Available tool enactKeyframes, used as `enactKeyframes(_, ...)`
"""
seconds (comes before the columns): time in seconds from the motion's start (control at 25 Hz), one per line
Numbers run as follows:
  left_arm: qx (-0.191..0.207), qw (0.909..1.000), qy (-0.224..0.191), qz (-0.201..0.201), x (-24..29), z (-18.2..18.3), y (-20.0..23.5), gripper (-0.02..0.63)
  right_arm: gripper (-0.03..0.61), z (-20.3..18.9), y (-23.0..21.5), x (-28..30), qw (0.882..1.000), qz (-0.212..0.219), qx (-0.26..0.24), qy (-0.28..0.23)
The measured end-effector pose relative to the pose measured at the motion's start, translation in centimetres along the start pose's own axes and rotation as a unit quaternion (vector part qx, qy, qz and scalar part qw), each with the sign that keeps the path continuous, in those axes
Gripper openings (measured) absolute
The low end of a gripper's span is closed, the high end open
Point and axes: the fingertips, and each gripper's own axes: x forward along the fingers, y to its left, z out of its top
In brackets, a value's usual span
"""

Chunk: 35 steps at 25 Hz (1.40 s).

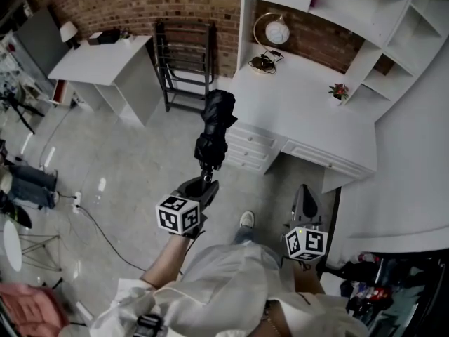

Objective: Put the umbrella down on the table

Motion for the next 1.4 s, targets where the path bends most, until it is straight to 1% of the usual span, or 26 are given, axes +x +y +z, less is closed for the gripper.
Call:
enactKeyframes(0.32, -0.001, 1.0, 0.0, 0.005, 7.6, 4.8, 0.5, 0.143, 0.018, 1.5, -4.6, 7.4, 1.0, 0.011, 0.007, 0.001)
enactKeyframes(0.6, 0.0, 0.9999, 0.003, 0.016, 14.6, 7.6, 0.7, 0.143, 0.018, 1.4, -10.2, 13.2, 1.0, 0.017, 0.012, 0.007)
enactKeyframes(0.84, 0.001, 0.9997, -0.004, 0.026, 19.1, 9.7, 0.9, 0.143, 0.018, 2.0, -13.7, 17.5, 1.0, 0.028, 0.008, 0.004)
enactKeyframes(1.24, -0.004, 0.9993, 0.013, 0.034, 24.6, 10.6, 3.4, 0.143, 0.018, 0.2, -15.9, 23.4, 0.999, 0.036, 0.016, 0.019)
enactKeyframes(1.4, -0.005, 0.9993, 0.021, 0.03, 27.6, 11.6, 5.1, 0.143, 0.018, 0.1, -16.5, 26.4, 0.999, 0.033, 0.015, 0.019)
